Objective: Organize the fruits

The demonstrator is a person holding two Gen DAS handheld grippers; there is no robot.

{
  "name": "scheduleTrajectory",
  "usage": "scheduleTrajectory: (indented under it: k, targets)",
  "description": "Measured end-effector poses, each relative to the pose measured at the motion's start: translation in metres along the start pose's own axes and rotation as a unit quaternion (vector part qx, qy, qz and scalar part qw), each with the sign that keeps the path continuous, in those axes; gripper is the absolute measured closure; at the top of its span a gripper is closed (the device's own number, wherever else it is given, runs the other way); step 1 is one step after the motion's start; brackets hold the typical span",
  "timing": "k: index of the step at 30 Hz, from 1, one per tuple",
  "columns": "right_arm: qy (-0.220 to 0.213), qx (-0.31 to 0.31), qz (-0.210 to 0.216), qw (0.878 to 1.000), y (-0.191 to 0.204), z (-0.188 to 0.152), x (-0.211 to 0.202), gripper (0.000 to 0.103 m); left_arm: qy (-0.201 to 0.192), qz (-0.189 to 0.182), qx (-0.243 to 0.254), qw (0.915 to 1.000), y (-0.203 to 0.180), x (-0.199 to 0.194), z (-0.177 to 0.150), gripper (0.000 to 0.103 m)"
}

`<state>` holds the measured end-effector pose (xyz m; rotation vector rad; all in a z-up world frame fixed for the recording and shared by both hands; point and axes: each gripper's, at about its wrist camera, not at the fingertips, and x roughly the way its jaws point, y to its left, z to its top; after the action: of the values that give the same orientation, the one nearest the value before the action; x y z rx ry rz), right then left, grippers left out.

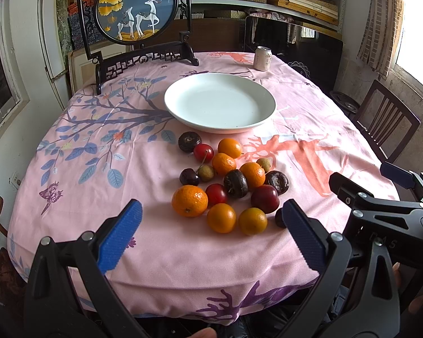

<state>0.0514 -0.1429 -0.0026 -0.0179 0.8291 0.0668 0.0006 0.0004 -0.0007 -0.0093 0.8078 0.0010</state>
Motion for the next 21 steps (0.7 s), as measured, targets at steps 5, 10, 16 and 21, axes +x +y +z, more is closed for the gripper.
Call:
scheduleTrajectory:
  k: [5, 10, 16, 21]
  targets:
    - [0.000, 0.000, 0.000, 1.000, 0.0001, -0.0001, 0.0001, 0.001, 0.000, 0.000, 0.000, 1.0000, -0.0001, 0.0000, 0.0000, 0.002]
    - [0.000, 0.000, 0.000, 1.000, 0.0001, -0.0003, 0.0010, 0.001, 0.000, 0.000, 0.000, 1.0000, 0.0000, -0.0001, 0.0001, 0.002]
    - [0.001, 0.001, 0.001, 1.000, 0.0002, -0.0002, 0.0016, 0.001, 0.000, 0.000, 0.000, 1.0000, 0.0000, 0.0000, 0.0002, 0.002]
    - [0.001, 0.001, 0.001, 1.000, 0.0003, -0.0002, 0.0022, 0.001, 0.001, 0.000, 0.000, 1.0000, 0.0000, 0.0001, 0.0002, 0.002]
